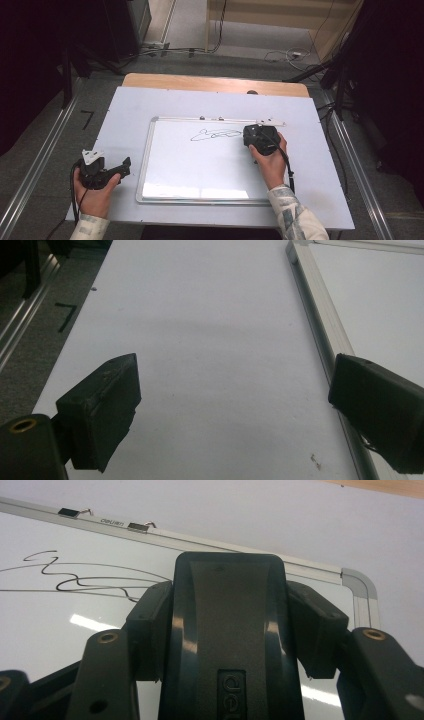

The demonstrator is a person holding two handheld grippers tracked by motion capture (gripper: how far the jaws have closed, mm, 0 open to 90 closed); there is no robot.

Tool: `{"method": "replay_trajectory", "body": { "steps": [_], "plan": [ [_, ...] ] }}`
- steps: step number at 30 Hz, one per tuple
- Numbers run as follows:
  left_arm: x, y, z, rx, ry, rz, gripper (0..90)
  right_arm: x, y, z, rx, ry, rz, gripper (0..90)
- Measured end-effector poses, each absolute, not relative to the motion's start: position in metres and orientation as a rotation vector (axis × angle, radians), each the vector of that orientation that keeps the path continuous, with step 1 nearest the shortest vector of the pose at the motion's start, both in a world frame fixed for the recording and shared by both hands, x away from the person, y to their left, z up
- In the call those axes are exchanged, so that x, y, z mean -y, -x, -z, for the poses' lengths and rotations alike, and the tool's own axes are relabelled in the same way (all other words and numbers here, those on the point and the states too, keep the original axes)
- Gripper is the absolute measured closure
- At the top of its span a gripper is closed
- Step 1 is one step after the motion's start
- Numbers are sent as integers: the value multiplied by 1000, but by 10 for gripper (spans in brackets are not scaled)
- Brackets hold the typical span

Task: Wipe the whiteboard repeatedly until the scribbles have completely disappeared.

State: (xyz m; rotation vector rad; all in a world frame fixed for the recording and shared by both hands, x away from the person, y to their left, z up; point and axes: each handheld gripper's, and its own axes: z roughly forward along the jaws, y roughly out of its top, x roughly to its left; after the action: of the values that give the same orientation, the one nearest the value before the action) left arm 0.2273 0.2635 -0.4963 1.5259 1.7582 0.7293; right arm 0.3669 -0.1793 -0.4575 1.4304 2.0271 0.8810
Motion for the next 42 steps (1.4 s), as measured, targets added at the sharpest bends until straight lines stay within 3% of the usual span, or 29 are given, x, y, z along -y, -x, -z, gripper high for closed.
{"method": "replay_trajectory", "body": {
  "steps": [19,42],
  "plan": [
    [-264,-227,496,-1758,-1525,-729,70,176,-404,476,-2062,-1439,-840,388],
    [-264,-228,496,-1758,-1522,-729,71,175,-410,485,-2068,-1471,-834,385]
  ]
}}
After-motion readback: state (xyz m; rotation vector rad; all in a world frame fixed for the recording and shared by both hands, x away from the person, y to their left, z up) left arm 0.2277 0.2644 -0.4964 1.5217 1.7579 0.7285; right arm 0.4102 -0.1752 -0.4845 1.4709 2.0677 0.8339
